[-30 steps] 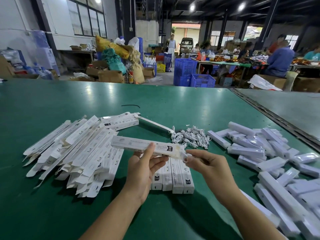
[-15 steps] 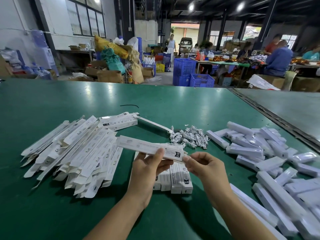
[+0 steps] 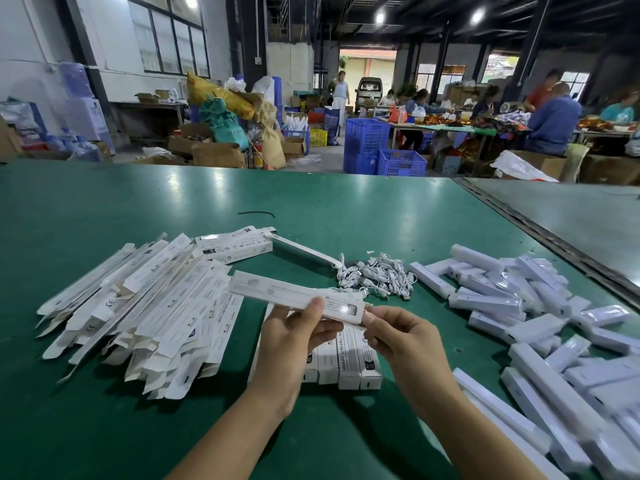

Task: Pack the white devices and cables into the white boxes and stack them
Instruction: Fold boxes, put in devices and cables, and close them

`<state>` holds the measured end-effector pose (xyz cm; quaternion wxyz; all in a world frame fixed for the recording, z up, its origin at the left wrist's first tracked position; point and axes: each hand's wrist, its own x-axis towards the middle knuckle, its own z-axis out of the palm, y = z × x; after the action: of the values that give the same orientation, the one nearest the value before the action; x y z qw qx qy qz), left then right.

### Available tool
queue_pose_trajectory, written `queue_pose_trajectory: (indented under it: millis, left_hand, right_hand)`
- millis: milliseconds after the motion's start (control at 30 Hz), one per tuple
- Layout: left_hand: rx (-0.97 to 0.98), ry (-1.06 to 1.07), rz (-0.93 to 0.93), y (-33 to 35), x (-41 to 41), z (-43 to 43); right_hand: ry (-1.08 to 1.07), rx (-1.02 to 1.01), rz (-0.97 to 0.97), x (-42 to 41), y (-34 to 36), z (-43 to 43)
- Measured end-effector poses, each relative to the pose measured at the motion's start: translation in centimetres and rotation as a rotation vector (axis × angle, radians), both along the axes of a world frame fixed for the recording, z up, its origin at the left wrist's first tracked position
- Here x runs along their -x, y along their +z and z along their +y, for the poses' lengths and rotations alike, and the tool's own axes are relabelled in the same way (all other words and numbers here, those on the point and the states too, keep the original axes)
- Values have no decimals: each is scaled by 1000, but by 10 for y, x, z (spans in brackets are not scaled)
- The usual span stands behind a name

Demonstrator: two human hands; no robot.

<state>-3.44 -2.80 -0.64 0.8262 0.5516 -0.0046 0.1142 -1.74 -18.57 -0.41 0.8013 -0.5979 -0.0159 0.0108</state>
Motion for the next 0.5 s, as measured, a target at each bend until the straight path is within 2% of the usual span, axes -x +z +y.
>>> queue_pose_trajectory:
  millis: [200, 333, 500]
  left_hand:
    - [-19, 44, -1, -2, -1, -2]
    - [-16, 60, -10, -3, -3, 1]
    - [7, 60, 4, -4, -5, 3]
  right_hand:
    - [-66, 11, -22, 1, -1, 1]
    - [58, 7, 8, 4, 3, -1]
    - [230, -128, 108, 5, 7, 0]
